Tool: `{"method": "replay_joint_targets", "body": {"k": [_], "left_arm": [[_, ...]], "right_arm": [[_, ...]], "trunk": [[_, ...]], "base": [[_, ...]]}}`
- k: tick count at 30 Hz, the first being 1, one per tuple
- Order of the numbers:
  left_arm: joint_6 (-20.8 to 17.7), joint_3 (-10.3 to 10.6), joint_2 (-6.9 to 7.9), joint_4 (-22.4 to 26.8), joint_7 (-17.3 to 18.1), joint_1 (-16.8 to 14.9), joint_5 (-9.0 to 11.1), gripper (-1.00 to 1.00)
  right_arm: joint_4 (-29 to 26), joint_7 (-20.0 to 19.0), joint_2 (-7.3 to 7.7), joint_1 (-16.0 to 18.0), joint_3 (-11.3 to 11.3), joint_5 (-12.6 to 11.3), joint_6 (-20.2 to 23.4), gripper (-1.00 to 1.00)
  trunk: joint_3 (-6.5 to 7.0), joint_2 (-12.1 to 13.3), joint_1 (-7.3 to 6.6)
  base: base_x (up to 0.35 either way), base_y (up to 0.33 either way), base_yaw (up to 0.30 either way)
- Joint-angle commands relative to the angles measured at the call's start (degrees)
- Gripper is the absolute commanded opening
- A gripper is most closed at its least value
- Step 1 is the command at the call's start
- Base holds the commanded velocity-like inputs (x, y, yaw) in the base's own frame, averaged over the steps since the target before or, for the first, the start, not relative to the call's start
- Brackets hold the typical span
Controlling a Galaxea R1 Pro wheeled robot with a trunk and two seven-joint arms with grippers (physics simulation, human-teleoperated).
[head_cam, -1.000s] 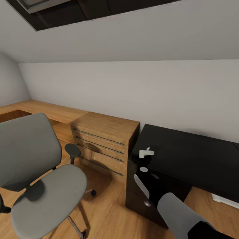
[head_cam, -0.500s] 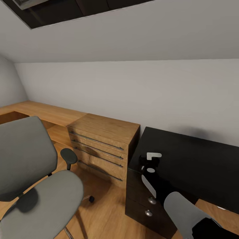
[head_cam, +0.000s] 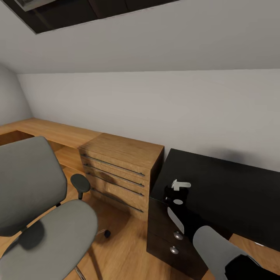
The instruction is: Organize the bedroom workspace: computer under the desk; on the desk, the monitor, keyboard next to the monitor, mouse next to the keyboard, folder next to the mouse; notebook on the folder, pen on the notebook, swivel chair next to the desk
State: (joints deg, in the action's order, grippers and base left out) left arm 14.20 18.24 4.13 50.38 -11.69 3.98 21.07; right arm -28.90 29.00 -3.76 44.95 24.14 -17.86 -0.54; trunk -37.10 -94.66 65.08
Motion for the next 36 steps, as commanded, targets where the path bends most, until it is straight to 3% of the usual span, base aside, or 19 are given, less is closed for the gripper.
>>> {"method": "replay_joint_targets", "body": {"k": [1, 7, 10, 24, 25, 36], "left_arm": [[0.2, 0.3, 0.09, 0.1, -0.4, 0.0, 0.5, 1.0], [0.2, 0.4, 0.09, 0.1, -0.4, 0.0, 0.5, 1.0], [0.2, 0.4, 0.09, 0.1, -0.4, 0.0, 0.5, 1.0], [0.2, 0.4, 0.09, 0.1, -0.4, 0.0, 0.5, 1.0], [0.2, 0.4, 0.09, 0.1, -0.4, 0.0, 0.5, 1.0], [0.1, 0.4, 0.09, 0.1, -0.4, 0.0, 0.5, 1.0]], "right_arm": [[0.0, 0.4, 0.06, 0.1, 0.5, -0.8, 0.0, 1.0], [0.1, 0.4, 0.03, 0.1, 0.5, -4.2, 0.1, 1.0], [0.1, 0.4, -0.04, 0.1, 0.6, -4.9, 0.1, 1.0], [0.2, 0.4, -0.1, 0.1, 0.6, -5.4, 0.2, 1.0], [0.2, 0.4, -0.1, 0.1, 0.6, -5.4, 0.2, -1.0], [0.1, 0.4, -0.1, 0.1, 0.6, -5.5, 0.2, -1.0]], "trunk": [[-0.04, 0.0, 0.0], [-0.04, 0.0, 0.0], [-0.04, 0.0, 0.0], [-0.04, 0.0, 0.0], [-0.04, 0.0, 0.0], [-0.04, 0.0, 0.0]], "base": [[0.0, 0.0, 0.0], [0.0, 0.0, 0.0], [0.0, 0.0, 0.0], [0.0, 0.0, 0.0], [0.0, 0.0, 0.0], [0.0, 0.0, 0.0]]}}
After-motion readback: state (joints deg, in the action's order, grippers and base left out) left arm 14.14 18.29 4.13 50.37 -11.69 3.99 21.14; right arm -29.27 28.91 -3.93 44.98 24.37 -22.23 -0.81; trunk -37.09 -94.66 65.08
